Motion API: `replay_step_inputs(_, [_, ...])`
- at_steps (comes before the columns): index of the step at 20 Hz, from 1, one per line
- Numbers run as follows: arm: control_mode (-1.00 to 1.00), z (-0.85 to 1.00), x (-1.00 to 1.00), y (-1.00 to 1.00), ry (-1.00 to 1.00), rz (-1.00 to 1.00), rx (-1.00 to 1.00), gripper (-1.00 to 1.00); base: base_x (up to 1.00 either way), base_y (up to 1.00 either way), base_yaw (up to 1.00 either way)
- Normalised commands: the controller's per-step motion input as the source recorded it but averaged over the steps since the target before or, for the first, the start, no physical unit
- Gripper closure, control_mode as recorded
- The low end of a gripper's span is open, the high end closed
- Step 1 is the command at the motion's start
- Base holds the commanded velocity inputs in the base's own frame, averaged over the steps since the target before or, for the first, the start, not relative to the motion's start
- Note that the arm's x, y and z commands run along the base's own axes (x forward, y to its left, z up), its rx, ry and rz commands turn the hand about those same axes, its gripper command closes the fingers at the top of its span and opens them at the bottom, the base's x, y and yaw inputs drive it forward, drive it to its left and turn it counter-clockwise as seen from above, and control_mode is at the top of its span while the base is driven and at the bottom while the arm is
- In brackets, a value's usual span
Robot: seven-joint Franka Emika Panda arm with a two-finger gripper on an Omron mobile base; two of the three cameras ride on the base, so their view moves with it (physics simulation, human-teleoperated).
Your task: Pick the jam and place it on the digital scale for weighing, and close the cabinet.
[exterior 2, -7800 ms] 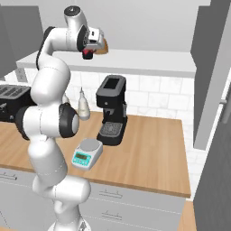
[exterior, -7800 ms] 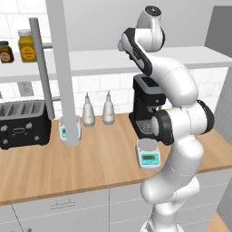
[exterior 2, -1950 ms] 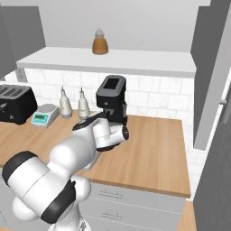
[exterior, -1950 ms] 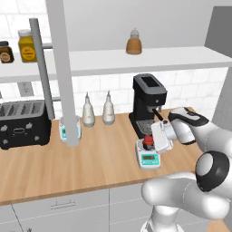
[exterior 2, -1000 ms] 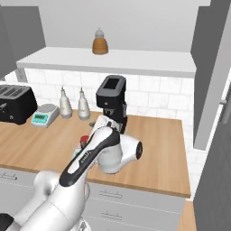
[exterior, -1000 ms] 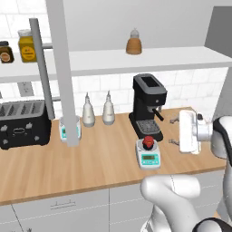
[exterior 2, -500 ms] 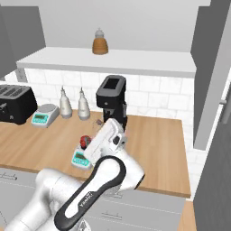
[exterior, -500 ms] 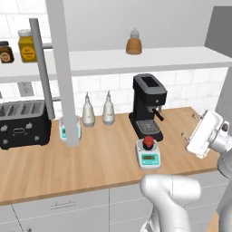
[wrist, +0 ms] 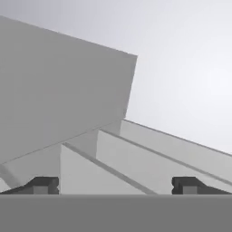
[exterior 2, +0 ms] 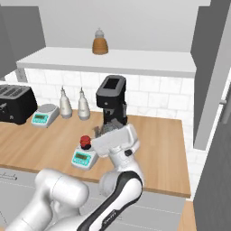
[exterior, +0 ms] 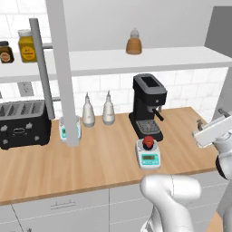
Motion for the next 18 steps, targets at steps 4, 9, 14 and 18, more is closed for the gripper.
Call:
replay_step_inputs(4, [-1.00,0.57,-0.40,-0.88,-0.31,-0.02,0.22,-1.00,0.00,0.00,0.00])
replay_step_inputs(9, [-1.00,0.59,-0.53,-0.87,0.02,-0.14,0.04,-1.00,0.00,0.00,0.00])
replay_step_inputs(14, [-1.00,0.30,-0.53,-0.81,0.07,-0.13,0.03,-1.00,0.00,0.00,0.00])
replay_step_inputs(18, [-1.00,-0.05,-0.26,-0.33,-0.07,-0.05,0.00,-1.00,0.00,0.00,0.00])
